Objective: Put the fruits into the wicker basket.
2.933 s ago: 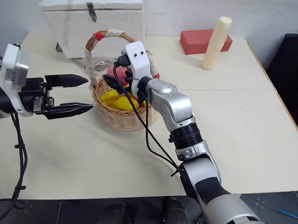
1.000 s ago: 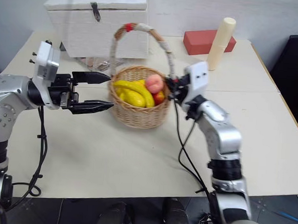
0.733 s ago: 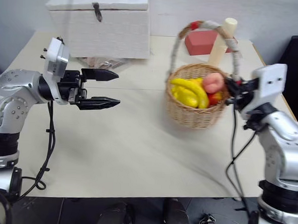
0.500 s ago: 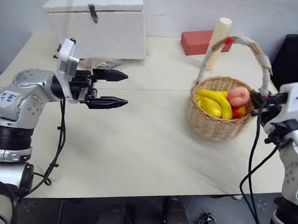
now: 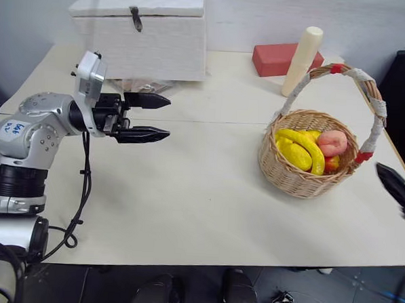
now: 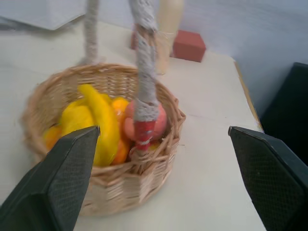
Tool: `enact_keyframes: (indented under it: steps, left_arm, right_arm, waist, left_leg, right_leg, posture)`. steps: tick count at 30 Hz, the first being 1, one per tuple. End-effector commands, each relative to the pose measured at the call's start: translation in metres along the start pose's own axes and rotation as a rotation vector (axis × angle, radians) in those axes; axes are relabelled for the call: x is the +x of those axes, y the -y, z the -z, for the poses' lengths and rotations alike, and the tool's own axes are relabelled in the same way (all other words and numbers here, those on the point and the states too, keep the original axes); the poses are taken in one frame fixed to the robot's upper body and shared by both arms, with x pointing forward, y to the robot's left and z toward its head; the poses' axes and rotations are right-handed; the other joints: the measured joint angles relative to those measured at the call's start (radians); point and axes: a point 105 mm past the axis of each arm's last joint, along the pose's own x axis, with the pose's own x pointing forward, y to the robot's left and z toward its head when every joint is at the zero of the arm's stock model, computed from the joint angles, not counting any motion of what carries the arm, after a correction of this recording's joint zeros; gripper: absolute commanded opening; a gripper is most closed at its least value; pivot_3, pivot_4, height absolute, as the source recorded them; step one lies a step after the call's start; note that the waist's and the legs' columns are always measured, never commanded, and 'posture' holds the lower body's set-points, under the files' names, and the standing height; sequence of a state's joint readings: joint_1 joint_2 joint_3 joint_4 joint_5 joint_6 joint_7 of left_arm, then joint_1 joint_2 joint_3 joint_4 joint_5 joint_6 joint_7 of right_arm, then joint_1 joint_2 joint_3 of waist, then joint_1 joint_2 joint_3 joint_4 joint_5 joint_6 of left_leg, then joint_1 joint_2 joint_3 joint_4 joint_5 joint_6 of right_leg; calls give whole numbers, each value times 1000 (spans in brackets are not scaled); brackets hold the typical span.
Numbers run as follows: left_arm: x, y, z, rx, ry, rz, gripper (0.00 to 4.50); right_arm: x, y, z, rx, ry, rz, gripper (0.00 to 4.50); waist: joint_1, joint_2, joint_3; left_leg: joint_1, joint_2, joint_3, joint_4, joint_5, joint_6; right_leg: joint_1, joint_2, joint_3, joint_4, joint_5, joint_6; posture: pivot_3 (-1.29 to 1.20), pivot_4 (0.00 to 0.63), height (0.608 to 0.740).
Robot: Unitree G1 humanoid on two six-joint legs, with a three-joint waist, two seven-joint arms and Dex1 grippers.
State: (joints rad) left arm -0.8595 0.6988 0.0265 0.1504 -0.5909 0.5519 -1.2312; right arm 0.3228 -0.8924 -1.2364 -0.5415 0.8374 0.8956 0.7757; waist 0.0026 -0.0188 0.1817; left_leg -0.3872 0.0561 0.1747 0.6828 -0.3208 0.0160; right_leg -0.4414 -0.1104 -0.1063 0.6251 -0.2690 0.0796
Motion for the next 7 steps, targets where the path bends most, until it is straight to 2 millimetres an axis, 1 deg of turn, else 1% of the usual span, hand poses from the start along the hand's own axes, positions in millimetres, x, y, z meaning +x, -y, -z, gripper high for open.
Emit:
enact_keyframes:
  steps: [1,3,4,7]
  left_arm:
    - [-14,-1,-12,44,-4,-11,4500]
    - [-17,-1,-13,39,1,-16,4500]
    - [-18,-1,-13,35,7,-21,4500]
    - [-18,0,-11,26,6,-31,4500]
  right_arm:
    - [-46,22,-19,28,1,-6,4472]
    - [-54,31,-19,45,-17,1,4472]
    - [-54,32,-19,55,-19,-10,4472]
    - [-46,24,-17,72,-16,-71,4472]
  waist:
    - [0,-1,0]
    - [-3,-5,0]
    - [-6,-6,0]
    - [-10,-6,0]
  left_leg:
    - [0,0,-1,0,0,0]
    - [1,0,-1,0,-1,1]
    - [2,0,-2,0,-1,2]
    - [6,5,-2,0,-2,4]
  right_leg:
    - [1,0,-1,-1,0,0]
    - [3,0,-2,-4,0,1]
    - [5,0,-2,-4,1,1]
    - [10,-2,-1,-5,1,1]
  posture:
    - [0,150,740]
    - [0,150,740]
    - [0,150,740]
    - [0,150,740]
